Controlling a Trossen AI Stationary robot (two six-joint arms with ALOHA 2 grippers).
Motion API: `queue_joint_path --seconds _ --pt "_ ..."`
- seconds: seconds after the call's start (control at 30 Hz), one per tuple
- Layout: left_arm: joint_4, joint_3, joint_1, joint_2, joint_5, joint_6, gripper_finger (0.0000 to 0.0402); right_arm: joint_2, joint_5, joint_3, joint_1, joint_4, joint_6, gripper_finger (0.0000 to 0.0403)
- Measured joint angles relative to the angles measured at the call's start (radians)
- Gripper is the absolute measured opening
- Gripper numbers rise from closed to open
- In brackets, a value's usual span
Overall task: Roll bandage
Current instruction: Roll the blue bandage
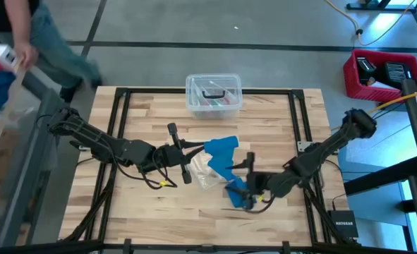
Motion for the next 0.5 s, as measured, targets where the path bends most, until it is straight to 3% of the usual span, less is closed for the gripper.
queue_joint_path --seconds 0.23,0.37,0.5 --pt "-0.008 0.0 0.0 0.0 0.0 -0.001 0.0007 0.145 0.252 -0.001 -0.036 0.341 -0.305 0.0308" --pt "-0.017 0.0 0.0 0.0 0.001 -0.01 0.0009 0.164 0.257 -0.001 -0.089 0.37 -0.338 0.0303" --pt "-0.019 0.0 0.0 0.0 0.001 -0.014 0.0011 0.174 0.226 -0.001 -0.131 0.375 -0.348 0.0268"
